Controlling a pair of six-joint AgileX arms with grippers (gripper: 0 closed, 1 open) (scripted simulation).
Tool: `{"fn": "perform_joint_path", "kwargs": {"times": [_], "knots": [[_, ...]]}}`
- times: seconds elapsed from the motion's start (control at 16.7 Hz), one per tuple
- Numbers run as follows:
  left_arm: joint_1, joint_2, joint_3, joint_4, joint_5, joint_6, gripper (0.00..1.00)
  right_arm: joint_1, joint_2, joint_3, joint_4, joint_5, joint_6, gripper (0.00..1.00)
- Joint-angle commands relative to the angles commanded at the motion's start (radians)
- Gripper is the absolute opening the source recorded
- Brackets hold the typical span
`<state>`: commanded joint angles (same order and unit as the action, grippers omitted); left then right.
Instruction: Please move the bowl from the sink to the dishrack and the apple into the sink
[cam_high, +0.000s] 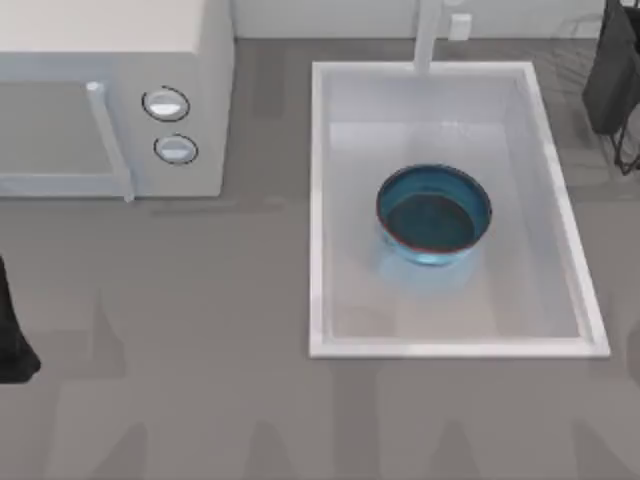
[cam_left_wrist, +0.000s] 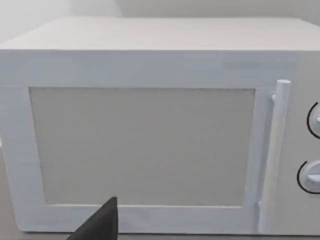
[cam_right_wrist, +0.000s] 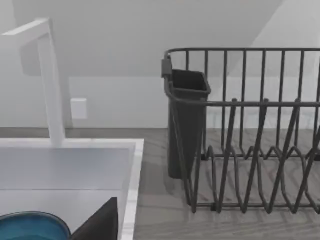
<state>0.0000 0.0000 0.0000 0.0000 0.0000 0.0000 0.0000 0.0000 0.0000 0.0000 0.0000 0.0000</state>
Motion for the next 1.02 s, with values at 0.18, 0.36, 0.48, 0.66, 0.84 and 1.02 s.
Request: {"fn": "perform_joint_path", "kwargs": {"times": [0.18, 0.36, 0.48, 0.66, 0.84, 1.02], "knots": [[0.0, 0.0, 0.0, 0.0, 0.0, 0.0, 1.0, 0.002, 0.005, 0.009, -0.001, 0.0, 0.002, 1.0], [0.0, 0.0, 0.0, 0.0, 0.0, 0.0, 1.0, 0.016, 0.06, 0.096, -0.015, 0.001, 0.02, 1.0], [0.0, 0.0, 0.0, 0.0, 0.0, 0.0, 1.0, 0.031, 0.132, 0.207, -0.036, 0.005, 0.041, 1.0], [0.0, 0.0, 0.0, 0.0, 0.0, 0.0, 1.0, 0.063, 0.294, 0.431, -0.087, 0.013, 0.081, 1.0], [0.0, 0.0, 0.0, 0.0, 0.0, 0.0, 1.0, 0.105, 0.519, 0.697, -0.172, 0.023, 0.13, 1.0], [0.0, 0.0, 0.0, 0.0, 0.0, 0.0, 1.0, 0.159, 0.804, 0.98, -0.294, 0.034, 0.187, 1.0]]}}
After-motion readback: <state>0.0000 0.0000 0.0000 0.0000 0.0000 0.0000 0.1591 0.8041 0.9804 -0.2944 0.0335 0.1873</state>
